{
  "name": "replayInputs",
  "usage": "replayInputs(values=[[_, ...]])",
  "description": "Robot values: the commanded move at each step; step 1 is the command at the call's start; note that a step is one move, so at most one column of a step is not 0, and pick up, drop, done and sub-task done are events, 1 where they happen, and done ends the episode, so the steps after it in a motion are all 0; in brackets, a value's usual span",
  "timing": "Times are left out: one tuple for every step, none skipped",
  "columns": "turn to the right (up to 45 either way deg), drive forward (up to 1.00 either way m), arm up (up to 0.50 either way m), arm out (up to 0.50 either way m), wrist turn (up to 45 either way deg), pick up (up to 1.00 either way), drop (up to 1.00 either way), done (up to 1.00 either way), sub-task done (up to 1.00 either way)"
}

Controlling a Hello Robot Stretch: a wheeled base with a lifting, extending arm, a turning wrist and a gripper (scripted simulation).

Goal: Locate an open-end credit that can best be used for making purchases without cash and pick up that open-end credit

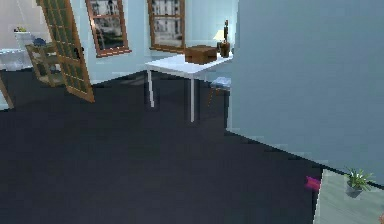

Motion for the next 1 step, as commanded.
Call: replayInputs(values=[[0.0,0.0,-0.3,0.0,0.0,0.0,0.0,0.0,0.0]])
